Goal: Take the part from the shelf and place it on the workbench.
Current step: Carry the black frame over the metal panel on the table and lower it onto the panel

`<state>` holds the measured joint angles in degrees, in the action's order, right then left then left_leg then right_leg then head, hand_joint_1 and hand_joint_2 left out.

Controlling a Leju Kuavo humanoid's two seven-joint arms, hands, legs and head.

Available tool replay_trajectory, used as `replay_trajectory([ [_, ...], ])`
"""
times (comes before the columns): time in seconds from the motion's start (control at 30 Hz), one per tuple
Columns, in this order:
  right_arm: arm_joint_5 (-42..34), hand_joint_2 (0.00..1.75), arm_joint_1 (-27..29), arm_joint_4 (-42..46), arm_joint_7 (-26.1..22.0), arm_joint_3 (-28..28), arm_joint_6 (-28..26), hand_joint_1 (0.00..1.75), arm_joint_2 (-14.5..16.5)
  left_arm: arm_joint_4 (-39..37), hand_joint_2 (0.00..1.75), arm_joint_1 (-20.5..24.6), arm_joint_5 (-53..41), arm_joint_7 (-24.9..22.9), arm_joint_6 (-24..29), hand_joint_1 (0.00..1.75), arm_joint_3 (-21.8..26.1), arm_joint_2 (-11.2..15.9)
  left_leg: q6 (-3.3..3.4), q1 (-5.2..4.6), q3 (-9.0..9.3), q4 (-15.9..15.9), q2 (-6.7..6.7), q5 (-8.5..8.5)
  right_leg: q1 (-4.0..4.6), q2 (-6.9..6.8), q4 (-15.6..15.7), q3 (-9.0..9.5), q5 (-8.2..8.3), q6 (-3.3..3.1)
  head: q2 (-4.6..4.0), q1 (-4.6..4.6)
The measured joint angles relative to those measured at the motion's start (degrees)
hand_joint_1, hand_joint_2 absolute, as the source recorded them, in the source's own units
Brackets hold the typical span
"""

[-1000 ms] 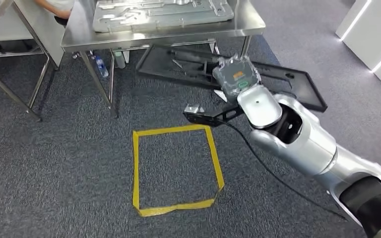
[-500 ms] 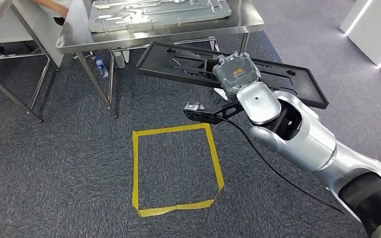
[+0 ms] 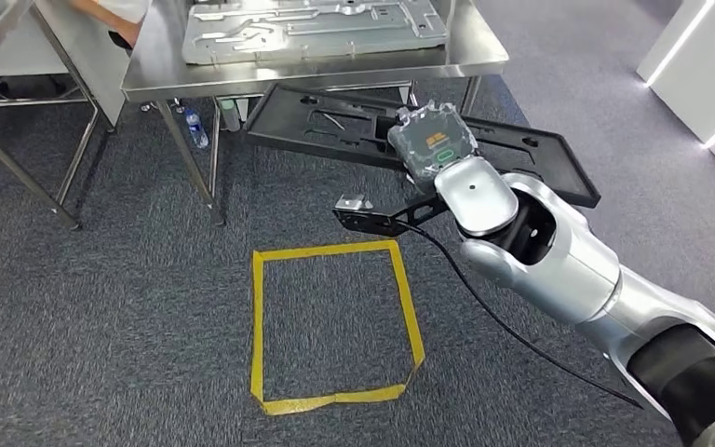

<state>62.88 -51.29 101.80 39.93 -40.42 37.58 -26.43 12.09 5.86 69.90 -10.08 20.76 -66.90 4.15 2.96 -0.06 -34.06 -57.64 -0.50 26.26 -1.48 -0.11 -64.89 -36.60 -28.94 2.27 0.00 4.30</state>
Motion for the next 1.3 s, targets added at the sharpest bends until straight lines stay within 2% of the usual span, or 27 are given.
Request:
replay_trajectory([
  [0.07, 0.0, 1.75, -0.1, -0.2, 0.0, 0.0, 0.0, 1.75, 0.0, 0.0, 1.75, 0.0, 0.0, 0.0, 0.0, 0.0, 0.0, 0.0, 0.31, -0.12, 0.34, -0.1, -0.06, 0.46, 0.11, 0.05, -6.6, -4.0, -2.59, 0.25, 0.0, 0.15],
  [0.1, -0.1, 1.75, -0.1, -0.4, 0.0, -0.1, -0.1, 1.75, 0.0, 0.0, 1.75, 0.0, 0.0, 0.0, 0.1, 0.0, 0.0, 0.0, 0.36, -0.18, 0.51, -0.2, -0.1, 0.77, 0.13, 0.05, -8.8, -5.65, -2.96, 0.35, 0.0, 0.17],
  [0.13, -0.1, 1.75, 0.0, -0.6, 0.0, -0.2, -0.1, 1.75, 0.0, 0.0, 1.75, 0.0, 0.0, 0.0, 0.2, 0.0, 0.0, 0.0, 0.36, -0.22, 0.76, -0.3, -0.17, 1.12, 0.15, 0.04, -9.2, -6.44, -2.29, 0.39, 0.0, 0.17],
  [0.17, -0.1, 1.75, 0.0, -0.8, 0.0, -0.3, -0.2, 1.75, 0.0, 0.0, 1.75, 0.0, 0.0, 0.0, 0.3, 0.0, 0.0, 0.0, 0.29, -0.23, 1.12, -0.5, -0.26, 1.59, 0.17, 0.03, -7.4, -6.11, -0.51, 0.35, 0.0, 0.19],
  [0.23, -0.2, 1.75, 0.0, -1.1, 0.0, -0.5, -0.5, 1.75, 0.1, 0.0, 1.75, -0.1, 0.0, 0.1, 0.6, 0.0, 0.0, 0.0, -0.02, -0.22, 2.01, -0.8, -0.39, 2.69, 0.29, -0.01, -0.7, -3.52, 3.82, 0.03, 0.0, 0.18],
  [0.27, -0.3, 1.75, -0.1, -1.2, 0.0, -0.6, -0.8, 1.75, 0.1, 0.0, 1.75, -0.1, 0.0, 0.1, 0.7, 0.0, 0.0, 0.0, -0.28, -0.22, 2.34, -0.9, -0.39, 3.17, 0.52, -0.02, 2.4, -2.41, 4.56, -0.19, 0.0, 0.14],
  [0.37, -0.5, 1.75, -0.4, -1.7, 0.0, -0.9, -1.5, 1.75, 0.3, 0.0, 1.75, 0.1, 0.0, 0.5, 1.2, 0.0, 0.0, 0.0, -1.29, -0.31, 2.93, -0.9, -0.25, 3.85, 1.02, 0.07, 5.2, -1.02, 3.74, -1.35, 0.0, 0.08],
  [0.43, -0.5, 1.75, -0.3, -2.0, 0.0, -1.0, -1.7, 1.75, 0.5, 0.0, 1.75, 0.1, 0.0, 0.8, 1.6, 0.0, 0.0, 0.0, -1.92, -0.38, 3.11, -1.6, -0.15, 3.97, 0.67, 0.12, 5.6, 0.31, 3.67, -2.09, 0.0, 0.04],
  [0.47, -0.4, 1.75, -0.3, -2.1, 0.0, -1.0, -1.8, 1.75, 0.5, 0.0, 1.75, 0.1, 0.0, 0.8, 1.6, 0.0, 0.0, 0.0, -2.2, -0.35, 2.35, -3.3, -0.07, 3.96, 0.52, 0.08, 6.0, 1.16, 3.44, -2.36, 0.0, -0.13],
  [0.53, -0.2, 1.75, -0.2, -2.3, 0.0, -1.0, -1.9, 1.75, 0.6, 0.0, 1.75, 0.1, 0.0, 0.9, 1.7, 0.0, 0.0, 0.0, -2.67, -0.11, -1.74, -9.6, 0.06, 4.62, 0.41, -0.07, 6.6, 2.86, 2.68, -2.66, 0.0, -0.4],
  [0.6, 0.3, 1.75, 0.1, -2.5, 0.0, -1.0, -1.9, 1.75, 0.7, 0.0, 1.75, 0.0, 0.0, 1.0, 1.7, 0.0, 0.0, 0.0, -2.94, 0.12, -6.58, -15.0, 0.11, 6.89, 0.41, -0.09, 6.9, 4.41, 1.55, -2.72, 0.0, -0.45],
  [0.63, 0.5, 1.75, 0.3, -2.6, 0.0, -1.0, -1.9, 1.75, 0.9, 0.0, 1.75, -0.1, 0.0, 1.0, 1.7, 0.0, 0.0, 0.0, -3.03, 0.19, -8.07, -15.6, 0.12, 7.64, 0.39, -0.03, 7.0, 5.32, 0.84, -2.68, 0.0, -0.48],
  [0.67, 0.7, 1.75, 0.5, -2.7, 0.0, -1.0, -1.9, 1.75, 1.0, 0.0, 1.75, -0.3, 0.0, 1.0, 1.7, 0.0, 0.0, 0.0, -3.04, 0.25, -8.8, -14.4, 0.12, 7.45, 0.38, 0.06, 7.0, 6.32, 0.08, -2.62, 0.0, -0.49],
  [0.7, 0.9, 1.75, 0.5, -2.8, 0.0, -1.0, -1.9, 1.75, 1.1, 0.0, 1.75, -0.4, 0.0, 0.9, 1.6, 0.0, 0.0, 0.0, -2.98, 0.3, -8.88, -11.7, 0.13, 5.74, 0.39, 0.15, 7.0, 7.43, -0.77, -2.52, 0.0, -0.49],
  [0.77, 1.1, 1.75, 0.6, -3.0, 0.0, -1.0, -1.8, 1.75, 1.4, 0.0, 1.75, -0.8, 0.0, 0.8, 1.5, 0.0, 0.0, 0.0, -2.6, 0.15, -8.38, -5.0, 0.14, -1.13, 0.43, 0.4, 7.1, 9.18, -2.46, -2.14, 0.0, -0.48],
  [0.8, 1.1, 1.75, 0.6, -3.1, 0.0, -1.0, -1.7, 1.75, 1.5, 0.0, 1.75, -0.9, 0.0, 0.7, 1.5, 0.0, 0.0, 0.1, -2.35, -0.12, -7.98, -2.8, 0.2, -3.7, 0.43, 0.56, 7.2, 9.86, -3.24, -1.8, 0.0, -0.46],
  [0.83, 1.2, 1.75, 0.7, -3.2, 0.0, -1.0, -1.6, 1.75, 1.6, 0.0, 1.75, -1.0, 0.0, 0.7, 1.5, 0.0, 0.0, 0.1, -2.05, -0.41, -7.61, -1.8, 0.23, -5.12, 0.38, 0.72, 7.4, 10.47, -3.75, -1.4, 0.0, -0.47],
  [0.9, 1.2, 1.75, 0.6, -3.3, 0.0, -1.0, -1.6, 1.75, 1.9, 0.0, 1.75, -0.8, 0.0, 0.6, 1.5, 0.0, 0.0, 0.1, -1.19, -0.79, -6.26, -1.3, 0.32, -4.27, 0.31, 0.88, 7.1, 11.45, -3.65, -0.6, 0.0, -0.36],
  [0.97, 1.2, 1.75, 0.4, -3.3, 0.0, -1.0, -1.6, 1.75, 2.0, 0.0, 1.75, -0.6, 0.0, 0.6, 1.5, 0.0, 0.0, 0.2, -0.29, -0.69, -4.35, -0.4, 0.29, -3.6, 0.24, 0.63, 3.1, 9.87, -2.07, -0.2, 0.0, -0.13],
  [1.03, 1.2, 1.75, 0.3, -3.3, 0.0, -1.0, -1.6, 1.75, 2.0, 0.0, 1.75, -0.4, 0.0, 0.6, 1.4, 0.0, 0.0, 0.2, 0.27, -0.48, -2.34, 0.2, 0.19, -2.56, 0.26, 0.36, -4.2, 4.96, -1.9, -0.08, 0.0, 0.07],
  [1.07, 1.2, 1.75, 0.4, -3.3, 0.0, -1.0, -1.6, 1.75, 2.1, 0.0, 1.75, -0.4, 0.0, 0.6, 1.4, 0.0, 0.0, 0.2, 0.42, -0.41, -1.37, 0.3, 0.1, -1.85, 0.33, 0.35, -7.5, 2.1, -3.41, -0.06, 0.0, 0.14],
  [1.1, 1.2, 1.75, 0.5, -3.4, 0.0, -1.0, -1.6, 1.75, 2.1, 0.0, 1.75, -0.3, 0.0, 0.6, 1.4, 0.0, 0.0, 0.2, 0.48, -0.38, -0.31, 0.4, -0.06, -1.04, 0.35, 0.35, -9.5, -0.37, -5.85, 0.01, 0.0, 0.19],
  [1.13, 1.2, 1.75, 0.5, -3.5, 0.0, -1.0, -1.6, 1.75, 2.1, 0.0, 1.75, -0.3, 0.0, 0.6, 1.4, 0.0, 0.0, 0.2, 0.49, -0.38, 0.86, 0.5, -0.24, -0.16, 0.36, 0.34, -9.9, -2.25, -8.32, 0.08, 0.0, 0.26],
  [1.17, 1.2, 1.75, 0.6, -3.5, 0.0, -1.0, -1.6, 1.75, 2.1, 0.0, 1.75, -0.4, 0.0, 0.6, 1.4, 0.0, 0.0, 0.2, 0.46, -0.38, 2.14, 0.5, -0.39, 0.78, 0.36, 0.33, -9.0, -3.47, -9.77, 0.14, 0.0, 0.27],
  [1.2, 1.2, 1.75, 0.6, -3.5, 0.0, -1.0, -1.6, 1.75, 2.1, 0.0, 1.75, -0.4, 0.0, 0.6, 1.4, 0.0, 0.0, 0.1, 0.39, -0.36, 3.48, 0.5, -0.51, 1.73, 0.36, 0.31, -6.7, -4.02, -9.3, 0.14, 0.0, 0.27],
  [1.23, 1.2, 1.75, 0.6, -3.6, 0.0, -1.0, -1.6, 1.75, 2.1, 0.0, 1.75, -0.5, 0.0, 0.6, 1.4, 0.0, 0.0, 0.1, 0.25, -0.35, 4.58, 0.6, -0.6, 2.67, 0.38, 0.27, -3.5, -4.08, -6.36, 0.04, 0.0, 0.29],
  [1.3, 1.2, 1.75, 0.5, -4.0, 0.0, -1.1, -1.9, 1.75, 2.2, 0.0, 1.75, -0.4, 0.0, 0.5, 1.3, 0.0, 0.0, 0.1, -0.21, -0.5, 6.6, 0.5, -0.83, 4.68, 0.45, 0.01, 2.8, -4.03, 1.34, -0.3, 0.0, 0.26],
])
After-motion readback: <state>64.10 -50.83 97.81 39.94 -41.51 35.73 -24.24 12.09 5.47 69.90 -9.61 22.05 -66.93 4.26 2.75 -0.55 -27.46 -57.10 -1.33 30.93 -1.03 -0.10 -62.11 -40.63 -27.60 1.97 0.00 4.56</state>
